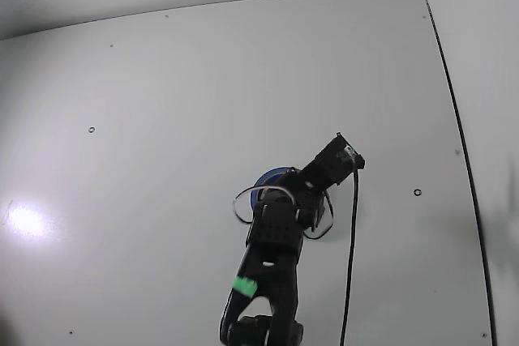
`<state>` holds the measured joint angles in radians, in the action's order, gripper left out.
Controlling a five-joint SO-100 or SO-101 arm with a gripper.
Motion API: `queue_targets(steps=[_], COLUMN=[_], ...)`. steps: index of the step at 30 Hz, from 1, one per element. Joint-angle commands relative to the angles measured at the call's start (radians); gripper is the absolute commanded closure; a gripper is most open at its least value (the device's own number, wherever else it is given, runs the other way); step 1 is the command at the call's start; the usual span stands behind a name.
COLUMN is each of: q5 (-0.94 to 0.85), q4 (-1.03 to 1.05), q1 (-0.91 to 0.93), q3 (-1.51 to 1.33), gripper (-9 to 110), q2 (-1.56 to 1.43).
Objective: Grasp a block and put it in the bin.
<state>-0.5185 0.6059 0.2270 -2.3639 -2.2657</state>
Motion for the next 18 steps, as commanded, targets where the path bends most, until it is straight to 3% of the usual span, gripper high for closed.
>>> queue_targets(steps=[1, 8, 11, 18], q5=[0.114, 0.472, 0.529, 0.509], q4=[-0.009, -0.011, -0.008, -0.008], q1=[-0.003, 0.002, 0.006, 0.006], q3=[-0.011, -0.149, -0.178, -0.21], gripper=[102, 100, 100, 100], q2=[-0.327, -0.93, -1.137, -1.0])
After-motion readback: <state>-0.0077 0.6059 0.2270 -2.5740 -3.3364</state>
